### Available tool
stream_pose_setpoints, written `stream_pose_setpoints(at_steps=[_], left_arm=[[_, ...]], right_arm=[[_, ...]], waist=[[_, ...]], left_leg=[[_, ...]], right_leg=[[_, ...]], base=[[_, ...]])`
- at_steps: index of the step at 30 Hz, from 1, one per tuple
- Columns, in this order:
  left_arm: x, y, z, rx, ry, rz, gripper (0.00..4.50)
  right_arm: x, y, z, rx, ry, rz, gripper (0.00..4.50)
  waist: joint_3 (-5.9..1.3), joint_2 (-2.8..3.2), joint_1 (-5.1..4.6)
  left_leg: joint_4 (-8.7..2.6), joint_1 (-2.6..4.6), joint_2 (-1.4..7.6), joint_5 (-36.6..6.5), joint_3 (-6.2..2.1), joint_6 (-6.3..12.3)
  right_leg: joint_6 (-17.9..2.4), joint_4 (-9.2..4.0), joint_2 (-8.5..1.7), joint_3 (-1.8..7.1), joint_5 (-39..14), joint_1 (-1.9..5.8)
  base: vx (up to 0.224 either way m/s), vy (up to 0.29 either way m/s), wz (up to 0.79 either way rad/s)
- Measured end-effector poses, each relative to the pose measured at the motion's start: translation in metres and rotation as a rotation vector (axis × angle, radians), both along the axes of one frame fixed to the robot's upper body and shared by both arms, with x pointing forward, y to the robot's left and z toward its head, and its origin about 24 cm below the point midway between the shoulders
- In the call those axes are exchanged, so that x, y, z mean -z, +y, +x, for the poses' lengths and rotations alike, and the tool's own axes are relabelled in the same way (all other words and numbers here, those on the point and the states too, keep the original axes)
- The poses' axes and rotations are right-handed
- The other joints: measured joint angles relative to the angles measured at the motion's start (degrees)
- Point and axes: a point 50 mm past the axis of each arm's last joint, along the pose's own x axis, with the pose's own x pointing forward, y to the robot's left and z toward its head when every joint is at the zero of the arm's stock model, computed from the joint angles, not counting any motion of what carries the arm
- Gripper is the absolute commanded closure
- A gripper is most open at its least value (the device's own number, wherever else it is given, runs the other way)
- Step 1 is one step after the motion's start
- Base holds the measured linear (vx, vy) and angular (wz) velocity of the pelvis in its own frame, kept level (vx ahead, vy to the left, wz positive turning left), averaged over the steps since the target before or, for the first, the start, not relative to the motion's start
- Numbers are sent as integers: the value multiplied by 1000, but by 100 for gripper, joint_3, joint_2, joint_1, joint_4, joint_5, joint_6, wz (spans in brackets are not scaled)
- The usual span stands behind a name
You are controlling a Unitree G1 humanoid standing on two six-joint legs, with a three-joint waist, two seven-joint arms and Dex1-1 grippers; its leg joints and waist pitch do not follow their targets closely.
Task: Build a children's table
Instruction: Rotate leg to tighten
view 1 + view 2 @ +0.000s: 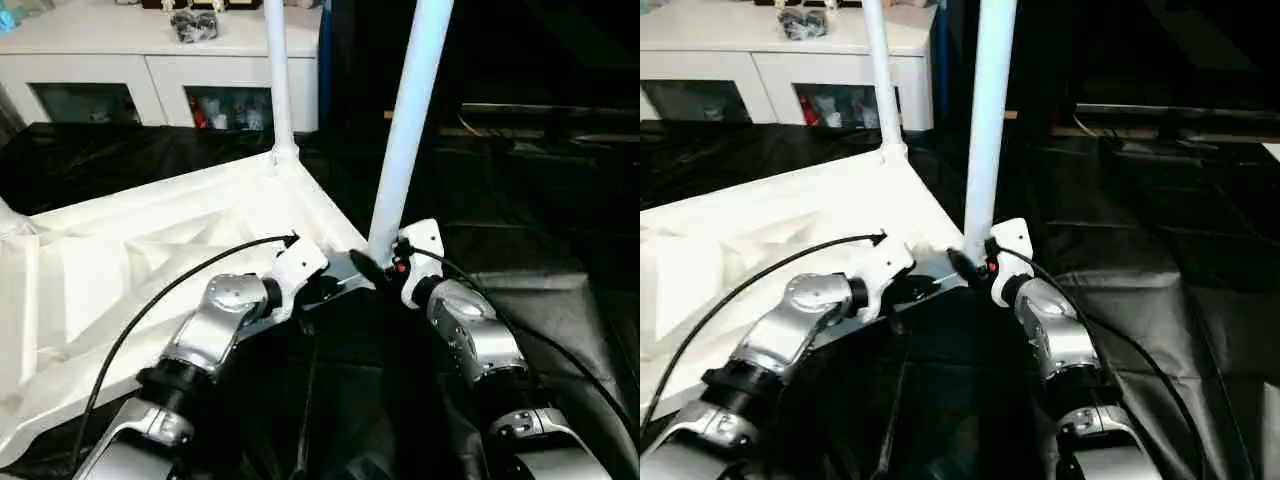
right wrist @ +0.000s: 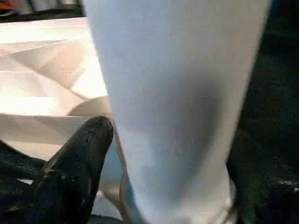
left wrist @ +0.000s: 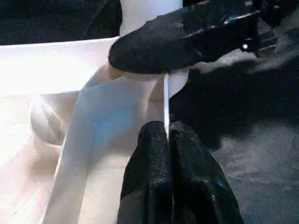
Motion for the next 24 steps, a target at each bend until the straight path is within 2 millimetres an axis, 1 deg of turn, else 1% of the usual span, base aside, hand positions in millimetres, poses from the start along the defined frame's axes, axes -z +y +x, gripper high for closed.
stream_pose_setpoints(at_steps=[4, 7, 10, 12, 13, 16, 19, 20, 23, 24], left_arm=[[-1, 8, -6, 70, 15, -6, 450], [-2, 12, -8, 100, 23, -4, 450], [-3, 17, -12, 151, 44, -3, 450], [-3, 18, -14, 175, 50, -4, 450], [-3, 20, -18, 204, 61, -5, 450], [-3, 22, -23, 257, 87, -9, 450], [-3, 24, -27, 289, 110, -9, 450], [-3, 24, -27, 295, 114, -7, 450], [-4, 25, -29, 310, 120, -6, 450], [-4, 25, -29, 313, 122, -6, 450]], right_arm=[[-2, -4, -5, -153, 0, -25, 76], [-3, -8, -8, -233, -1, -45, 76], [-4, -13, -16, -348, 3, -59, 76], [-5, -16, -19, -386, 3, -60, 76], [-6, -20, -24, -448, 12, -59, 76], [-9, -23, -31, -559, 22, -58, 76], [-10, -27, -36, -619, 48, -52, 76], [-10, -27, -38, -633, 55, -49, 91], [-11, -29, -39, -651, 70, -45, 91], [-12, -29, -39, -656, 75, -44, 104]], waist=[[1, -1, 51], [5, -8, 78], [8, -13, 97], [9, -14, 115], [9, -14, 131], [10, -16, 168], [15, -27, 198], [20, -34, 204], [26, -52, 220], [26, -54, 224]], left_leg=[[0, -5, 0, 1, 0, 1], [3, -5, 0, 1, 0, 1], [3, -7, 0, 0, 1, 1], [3, -11, 0, 1, 1, 2], [3, -13, 0, 2, 1, 7], [4, -14, 1, 5, 1, 11], [8, -12, 2, 4, 1, 7], [8, -12, 2, 4, 1, 7], [8, -12, 2, 4, 1, 7], [9, -13, 2, 5, 1, 7]], right_leg=[[0, 0, 0, 0, 0, -3], [-1, 2, 0, 0, 1, -3], [-1, 0, 0, 0, 0, -3], [0, -1, 0, -1, 0, -4], [0, -2, 0, -1, 0, -5], [-1, 1, 0, -2, 0, -7], [0, 4, 0, -1, 0, -5], [0, 5, 0, -1, 0, -6], [0, 5, 0, 0, 0, -4], [0, 5, 0, 0, 0, -3]], base=[[0, 0, 0], [0, 0, 0], [0, 0, 0], [0, 0, 0], [0, 0, 0], [0, 0, 0], [0, 0, 0], [0, 0, 0], [0, 0, 0], [0, 0, 0]])
